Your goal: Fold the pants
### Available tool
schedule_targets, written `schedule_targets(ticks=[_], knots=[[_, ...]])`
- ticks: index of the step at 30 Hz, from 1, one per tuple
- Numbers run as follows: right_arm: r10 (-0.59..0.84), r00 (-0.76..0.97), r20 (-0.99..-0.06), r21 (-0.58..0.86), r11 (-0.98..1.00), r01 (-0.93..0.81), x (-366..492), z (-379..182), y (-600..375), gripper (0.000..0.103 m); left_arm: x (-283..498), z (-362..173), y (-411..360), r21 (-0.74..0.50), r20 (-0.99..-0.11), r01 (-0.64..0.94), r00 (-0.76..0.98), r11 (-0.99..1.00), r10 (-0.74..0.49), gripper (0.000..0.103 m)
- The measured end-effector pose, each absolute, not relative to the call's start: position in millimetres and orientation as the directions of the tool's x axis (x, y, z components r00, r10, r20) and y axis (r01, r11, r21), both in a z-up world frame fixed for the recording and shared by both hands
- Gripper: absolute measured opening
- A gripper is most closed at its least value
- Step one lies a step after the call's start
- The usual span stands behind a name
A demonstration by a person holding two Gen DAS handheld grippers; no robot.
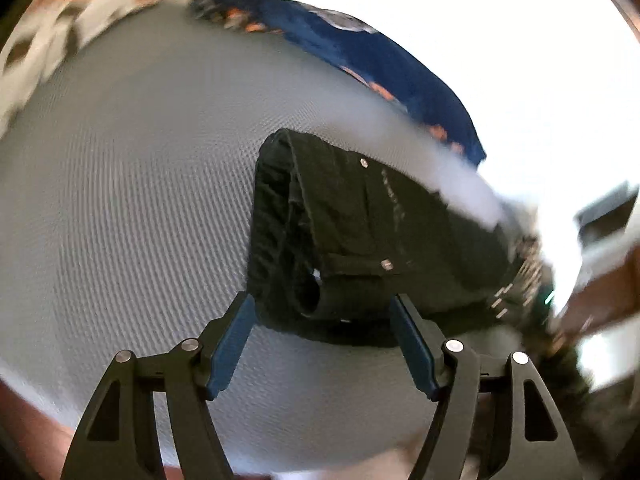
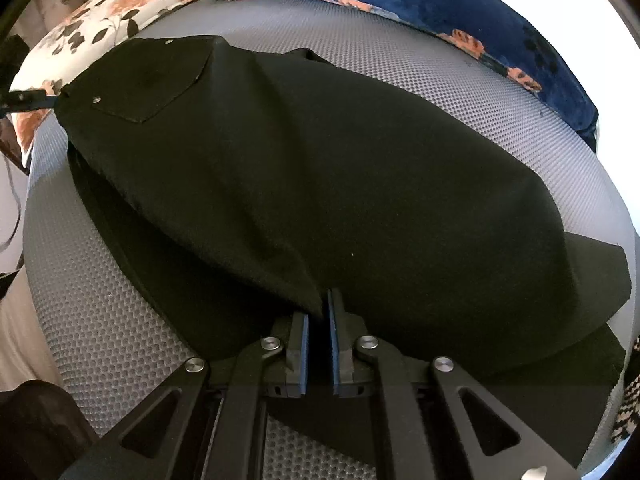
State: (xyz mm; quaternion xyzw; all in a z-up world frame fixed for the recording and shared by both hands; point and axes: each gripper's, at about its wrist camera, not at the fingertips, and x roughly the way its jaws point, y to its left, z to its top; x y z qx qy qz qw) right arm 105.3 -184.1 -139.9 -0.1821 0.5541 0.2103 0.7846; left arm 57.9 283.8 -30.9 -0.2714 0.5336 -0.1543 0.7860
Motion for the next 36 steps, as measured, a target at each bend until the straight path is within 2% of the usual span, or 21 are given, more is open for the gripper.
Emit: schedule_targets(ticks=[3,5,7,13,15,16,18,25,29,36], knots=[[0.130,0.303,-0.944,-0.055,0.844,-0.534,106.1,-140.2,-184.1,0.008,53.4,-39.7,277.2,-0.643,-0.740,-0.149,0.373,0.751,-0.560,0.066],[0.132,0.309,-0.942,-0.058,0.842,-0.537,105.7,-140.1,-183.8,0.009,54.4,-46.6,269.2,-0.664,-0.732,-0.192,0.368,0.723,-0.574,0.057],[0.136,0.312,-0.940,-0.057,0.842,-0.537,102.2,-139.2,-183.9,0.009,60.9,-57.7,254.5,-0.681,-0.725,-0.245,0.353,0.690,-0.591,0.053],[0.143,0.320,-0.936,-0.053,0.845,-0.533,100.9,-133.9,-184.0,0.009,79.0,-79.2,245.4,-0.687,-0.726,-0.345,0.370,0.640,-0.580,0.052],[0.147,0.321,-0.935,-0.047,0.849,-0.526,100.1,-131.8,-184.8,0.009,84.0,-82.9,246.5,-0.689,-0.724,-0.361,0.383,0.629,-0.574,0.038],[0.148,0.322,-0.935,-0.044,0.853,-0.519,99.9,-130.1,-184.8,0.009,89.0,-81.8,246.0,-0.675,-0.736,-0.347,0.379,0.650,-0.561,0.025],[0.148,0.325,-0.934,-0.040,0.861,-0.507,98.0,-123.9,-183.6,0.009,97.5,-75.0,248.0,-0.667,-0.741,-0.324,0.377,0.670,-0.555,0.021],[0.163,0.346,-0.924,-0.040,0.858,-0.511,77.9,-92.4,-171.0,0.009,123.2,-25.4,242.1,-0.611,-0.735,-0.073,0.422,0.788,-0.531,0.020],[0.169,0.323,-0.931,-0.014,0.870,-0.494,70.3,-96.1,-171.0,0.009,119.5,-51.7,236.6,-0.540,-0.798,-0.038,0.338,0.841,-0.498,0.020],[0.160,0.298,-0.941,-0.007,0.871,-0.491,66.7,-99.9,-167.2,0.009,106.9,-75.0,239.3,-0.517,-0.820,-0.038,0.310,0.855,-0.482,0.021]])
